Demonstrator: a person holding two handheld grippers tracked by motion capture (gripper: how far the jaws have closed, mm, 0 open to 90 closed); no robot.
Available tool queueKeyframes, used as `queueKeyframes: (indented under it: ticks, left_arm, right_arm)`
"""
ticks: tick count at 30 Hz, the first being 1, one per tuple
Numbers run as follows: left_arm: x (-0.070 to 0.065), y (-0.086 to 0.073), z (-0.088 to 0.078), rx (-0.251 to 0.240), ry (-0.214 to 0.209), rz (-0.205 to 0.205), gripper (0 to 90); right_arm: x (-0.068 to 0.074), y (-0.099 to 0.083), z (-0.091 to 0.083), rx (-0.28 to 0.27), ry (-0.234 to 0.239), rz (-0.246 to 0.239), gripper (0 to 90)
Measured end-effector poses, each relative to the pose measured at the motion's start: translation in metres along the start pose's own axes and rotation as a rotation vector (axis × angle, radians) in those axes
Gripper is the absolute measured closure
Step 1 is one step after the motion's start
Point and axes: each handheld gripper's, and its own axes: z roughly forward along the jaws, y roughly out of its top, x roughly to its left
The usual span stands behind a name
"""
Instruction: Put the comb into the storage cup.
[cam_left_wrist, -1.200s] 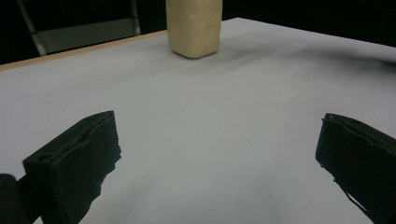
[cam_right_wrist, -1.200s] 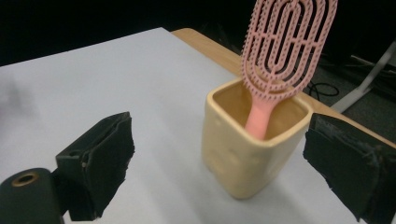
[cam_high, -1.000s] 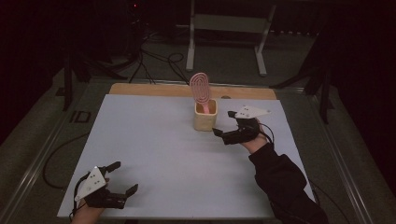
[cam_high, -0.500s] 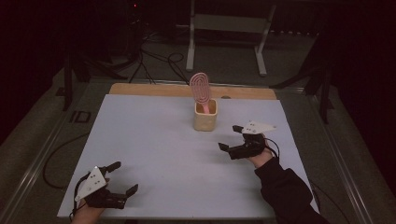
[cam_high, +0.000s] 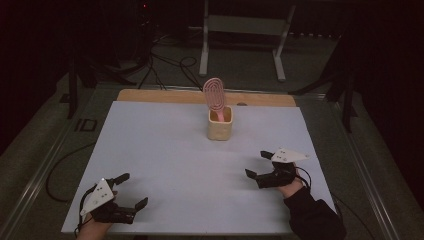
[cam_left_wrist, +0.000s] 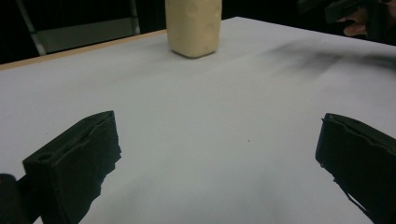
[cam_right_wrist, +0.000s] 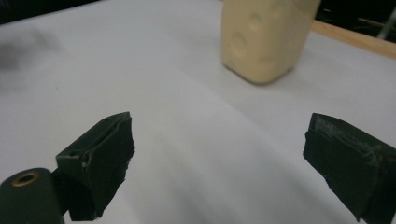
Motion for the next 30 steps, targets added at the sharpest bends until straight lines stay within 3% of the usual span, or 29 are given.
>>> queueKeyframes:
  ticks: [17, 30]
  left_arm:
    - [0.000, 0.000, 0.000, 0.002, 0.001, 0.000, 0.0]
    - [-0.001, 0.000, 0.001, 0.003, -0.001, 0.005, 0.0]
  right_arm:
    - [0.001, -0.041, -0.026, 0.071, -0.049, 0.004, 8.3]
    - [0.004, -0.055, -0.042, 0.095, -0.101, -0.009, 8.3]
